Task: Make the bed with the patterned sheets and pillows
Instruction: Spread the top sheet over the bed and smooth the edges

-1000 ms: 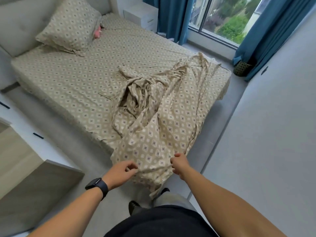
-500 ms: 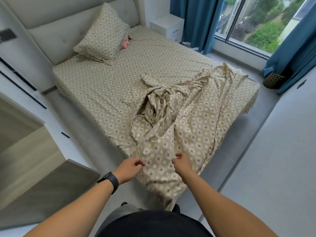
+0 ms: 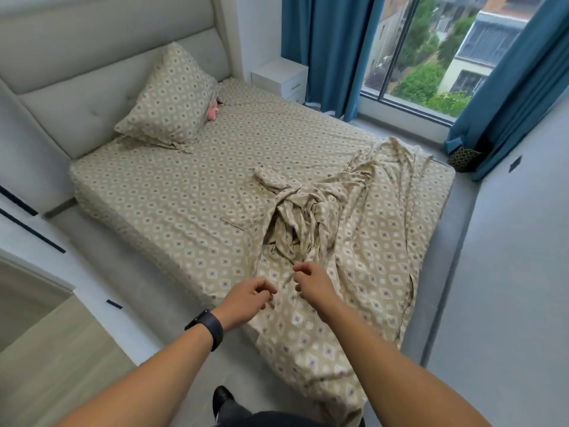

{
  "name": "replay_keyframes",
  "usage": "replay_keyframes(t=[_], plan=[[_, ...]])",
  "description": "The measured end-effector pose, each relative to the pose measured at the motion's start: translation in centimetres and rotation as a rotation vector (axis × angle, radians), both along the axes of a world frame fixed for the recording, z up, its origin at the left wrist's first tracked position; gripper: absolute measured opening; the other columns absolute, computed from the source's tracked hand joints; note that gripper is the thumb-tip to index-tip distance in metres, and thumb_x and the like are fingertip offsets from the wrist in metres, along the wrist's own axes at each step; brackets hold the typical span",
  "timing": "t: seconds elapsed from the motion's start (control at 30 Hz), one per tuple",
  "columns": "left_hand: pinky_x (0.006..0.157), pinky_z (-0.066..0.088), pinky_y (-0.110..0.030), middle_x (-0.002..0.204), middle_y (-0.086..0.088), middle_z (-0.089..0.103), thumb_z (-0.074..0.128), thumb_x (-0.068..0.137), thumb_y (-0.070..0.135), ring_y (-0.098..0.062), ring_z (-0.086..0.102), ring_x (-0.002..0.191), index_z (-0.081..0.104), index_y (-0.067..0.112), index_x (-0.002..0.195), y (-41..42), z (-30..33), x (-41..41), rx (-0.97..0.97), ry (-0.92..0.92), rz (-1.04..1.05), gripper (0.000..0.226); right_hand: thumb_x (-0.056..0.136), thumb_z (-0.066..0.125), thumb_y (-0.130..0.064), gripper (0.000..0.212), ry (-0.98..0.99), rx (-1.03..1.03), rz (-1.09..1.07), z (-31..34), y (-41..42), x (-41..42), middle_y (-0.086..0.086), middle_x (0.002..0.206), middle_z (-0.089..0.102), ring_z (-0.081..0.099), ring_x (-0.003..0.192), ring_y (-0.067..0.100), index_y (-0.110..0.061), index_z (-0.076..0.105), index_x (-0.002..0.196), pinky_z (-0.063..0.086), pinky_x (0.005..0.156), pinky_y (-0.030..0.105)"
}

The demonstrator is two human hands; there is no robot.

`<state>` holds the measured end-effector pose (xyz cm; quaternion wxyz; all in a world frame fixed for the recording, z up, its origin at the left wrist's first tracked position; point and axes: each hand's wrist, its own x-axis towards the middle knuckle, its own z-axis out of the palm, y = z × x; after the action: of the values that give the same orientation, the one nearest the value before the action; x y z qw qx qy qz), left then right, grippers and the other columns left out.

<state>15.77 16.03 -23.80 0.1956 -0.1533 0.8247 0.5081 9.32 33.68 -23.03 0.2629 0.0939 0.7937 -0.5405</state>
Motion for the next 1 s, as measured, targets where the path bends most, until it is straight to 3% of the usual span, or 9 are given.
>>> replay_keyframes(t=[0.1,0.2,0.3,0.43,0.53,0.63,0.83,0.93,1.0], plan=[[0.079,0.056,-0.035,0.089,0.002,0.072,0.052,0.096,0.008,-0.014,0.064,0.076,0.072,0.019,0.095,-4.5,1.3,-1.3,0.012,0.033,0.007,0.022,0.098,0.053,-0.016,0.020,0.045,0.004,0.033,1.7,-3.9,-0.8,-0.001,0.105,0.068,0.063,0.083,0.014,-0.021,0.065,0.113,0.049,0.070,0.025],[0.084,0.057,-0.039,0.089,0.002,0.072,0.052,0.095,0.009,-0.019,0.067,0.079,0.071,0.023,0.091,-8.5,1.8,-1.9,0.006,0.023,-0.051,0.024,0.098,0.053,-0.017,0.017,0.046,0.007,0.000,2.7,-6.9,-0.5,-0.001,0.102,0.068,0.063,0.083,0.015,-0.024,0.066,0.108,0.051,0.072,0.029],[0.083,0.057,-0.038,0.088,0.002,0.072,0.052,0.095,0.009,-0.014,0.066,0.075,0.071,0.021,0.091,-10.2,2.1,-2.6,0.031,0.034,-0.059,0.023,0.098,0.053,-0.017,0.018,0.061,0.037,0.043,2.9,-8.2,-0.7,-0.004,0.104,0.068,0.065,0.084,0.014,-0.025,0.067,0.107,0.052,0.074,0.030],[0.075,0.055,-0.029,0.089,-0.002,0.072,0.052,0.095,0.006,-0.012,0.063,0.074,0.071,0.016,0.095,-10.3,1.9,-3.7,0.082,0.040,-0.018,0.022,0.099,0.054,-0.017,0.017,0.059,0.091,0.081,3.6,-8.6,-2.5,-0.006,0.107,0.068,0.066,0.086,0.013,-0.024,0.067,0.108,0.052,0.071,0.029],[0.072,0.054,-0.025,0.093,-0.002,0.072,0.052,0.096,0.008,-0.011,0.064,0.075,0.071,0.017,0.097,-10.3,1.2,-4.0,0.094,-0.010,-0.076,0.021,0.098,0.053,-0.019,0.017,0.062,0.090,0.033,3.6,-9.1,-4.2,0.001,0.102,0.070,0.065,0.082,0.014,-0.026,0.068,0.104,0.053,0.070,0.031],[0.066,0.051,-0.019,0.093,-0.001,0.071,0.052,0.097,0.008,-0.009,0.062,0.073,0.071,0.020,0.096,-11.7,0.7,-5.0,0.065,-0.063,-0.153,0.022,0.099,0.053,-0.019,0.017,0.038,0.058,0.000,3.1,-10.4,-5.8,0.001,0.098,0.070,0.062,0.077,0.012,-0.025,0.068,0.104,0.049,0.062,0.024],[0.073,0.055,-0.031,0.091,-0.004,0.073,0.053,0.094,0.004,-0.014,0.064,0.075,0.071,0.017,0.091,-14.5,-0.4,-10.4,-0.006,-0.075,-0.034,0.022,0.100,0.055,-0.019,0.016,0.012,0.024,0.068,1.3,-12.0,-9.4,0.001,0.103,0.070,0.064,0.082,0.012,-0.024,0.068,0.107,0.047,0.063,0.022],[0.061,0.048,-0.017,0.089,-0.002,0.071,0.052,0.095,0.004,-0.014,0.063,0.074,0.071,0.013,0.096,-14.4,-0.7,-12.4,0.018,-0.103,0.008,0.021,0.099,0.055,-0.019,0.015,-0.001,0.056,0.043,-0.1,-11.9,-11.0,0.002,0.103,0.072,0.063,0.080,0.014,-0.025,0.068,0.103,0.053,0.070,0.032],[0.059,0.045,-0.015,0.089,-0.003,0.071,0.051,0.095,0.004,-0.013,0.063,0.073,0.071,0.012,0.098,-14.3,-1.5,-13.5,0.054,-0.163,0.002,0.022,0.098,0.055,-0.019,0.015,-0.035,0.079,0.030,-1.1,-11.9,-11.8,0.003,0.104,0.072,0.064,0.078,0.015,-0.025,0.068,0.102,0.054,0.070,0.033]])
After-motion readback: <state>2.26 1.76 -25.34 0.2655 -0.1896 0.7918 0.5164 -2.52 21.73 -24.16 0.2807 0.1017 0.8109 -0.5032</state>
